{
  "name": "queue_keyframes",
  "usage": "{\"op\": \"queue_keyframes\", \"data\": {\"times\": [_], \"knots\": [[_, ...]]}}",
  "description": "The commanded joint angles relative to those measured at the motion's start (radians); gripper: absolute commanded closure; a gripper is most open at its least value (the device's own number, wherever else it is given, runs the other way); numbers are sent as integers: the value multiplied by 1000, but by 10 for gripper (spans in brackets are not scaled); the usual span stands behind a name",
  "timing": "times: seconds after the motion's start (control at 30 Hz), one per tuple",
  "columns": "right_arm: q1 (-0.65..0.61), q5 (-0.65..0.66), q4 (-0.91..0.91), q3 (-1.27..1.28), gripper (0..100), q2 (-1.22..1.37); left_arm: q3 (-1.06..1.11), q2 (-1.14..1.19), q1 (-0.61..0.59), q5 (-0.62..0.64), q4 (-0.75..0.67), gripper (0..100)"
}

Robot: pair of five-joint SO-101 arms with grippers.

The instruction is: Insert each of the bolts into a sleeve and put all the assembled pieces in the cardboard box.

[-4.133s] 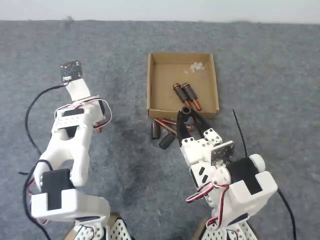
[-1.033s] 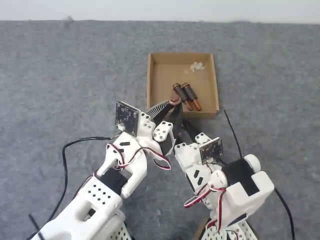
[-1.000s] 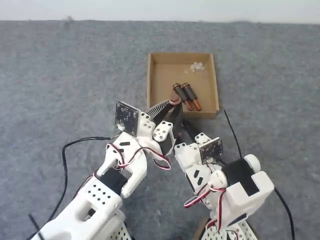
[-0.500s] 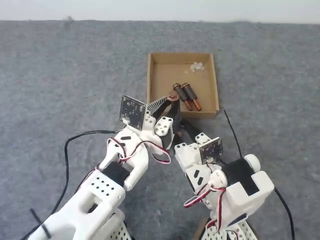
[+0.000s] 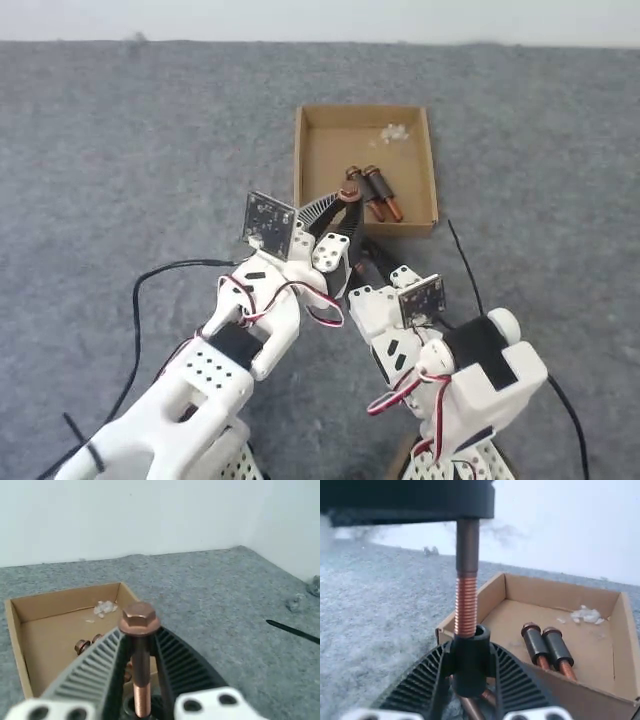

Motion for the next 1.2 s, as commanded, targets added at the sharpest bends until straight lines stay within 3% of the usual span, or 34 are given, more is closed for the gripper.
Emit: {"op": "queue_keyframes", "data": {"times": [0.0, 0.63, 1.17], "knots": [[4, 18, -8, 17, 993, -4, -68, 81, 2, -29, -32, 989], [10, 58, -1, 12, 993, -4, -51, 106, -2, -44, -25, 990], [31, 61, -1, 6, 993, -4, -28, 114, 0, -121, 115, 990]]}}
